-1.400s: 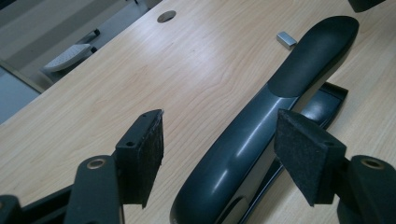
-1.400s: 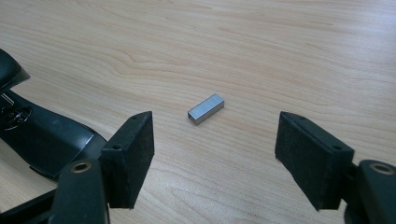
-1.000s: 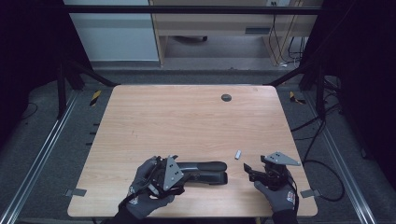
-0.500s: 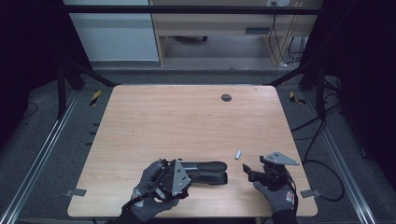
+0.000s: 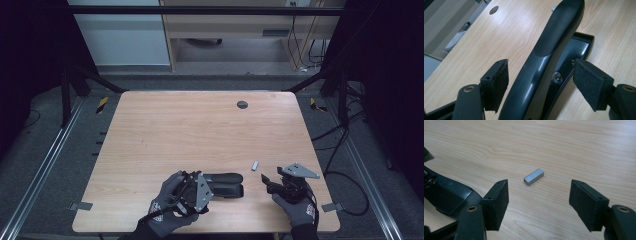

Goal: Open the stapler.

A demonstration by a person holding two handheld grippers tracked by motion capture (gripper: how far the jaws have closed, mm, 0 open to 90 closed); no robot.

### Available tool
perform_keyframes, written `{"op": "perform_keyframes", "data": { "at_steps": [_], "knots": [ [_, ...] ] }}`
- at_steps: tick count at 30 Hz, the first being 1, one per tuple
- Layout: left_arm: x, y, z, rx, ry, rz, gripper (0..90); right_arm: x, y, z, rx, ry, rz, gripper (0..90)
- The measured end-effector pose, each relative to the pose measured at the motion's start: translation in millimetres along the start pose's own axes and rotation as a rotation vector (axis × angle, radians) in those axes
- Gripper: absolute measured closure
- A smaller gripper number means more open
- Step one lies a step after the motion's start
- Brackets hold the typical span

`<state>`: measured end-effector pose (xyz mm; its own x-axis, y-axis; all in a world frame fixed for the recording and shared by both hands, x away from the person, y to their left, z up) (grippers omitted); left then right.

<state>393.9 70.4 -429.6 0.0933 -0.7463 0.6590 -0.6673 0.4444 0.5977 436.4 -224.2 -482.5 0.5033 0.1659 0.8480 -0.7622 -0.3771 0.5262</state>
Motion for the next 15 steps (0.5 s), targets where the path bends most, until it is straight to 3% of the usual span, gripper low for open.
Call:
{"op": "perform_keyframes", "data": {
  "at_steps": [15],
  "knots": [
    [10.2, -9.6, 10.5, 0.019, -0.059, -0.012, 27.3, 0.0, -0.3, 0.0, -0.008, 0.001, -0.001, 38.0]
  ]
}}
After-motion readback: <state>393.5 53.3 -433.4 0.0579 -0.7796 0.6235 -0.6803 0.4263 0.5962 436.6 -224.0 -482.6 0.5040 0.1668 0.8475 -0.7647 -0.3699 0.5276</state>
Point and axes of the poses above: each handheld gripper's, and its own axes: y roughly backward along the jaws, x roughly out of its top, z roughly to its right, the point moved 2 cm from there along -y, roughly forward along the jaws, and after that the axes turned 1 degree about z, right-handed, at the moved point
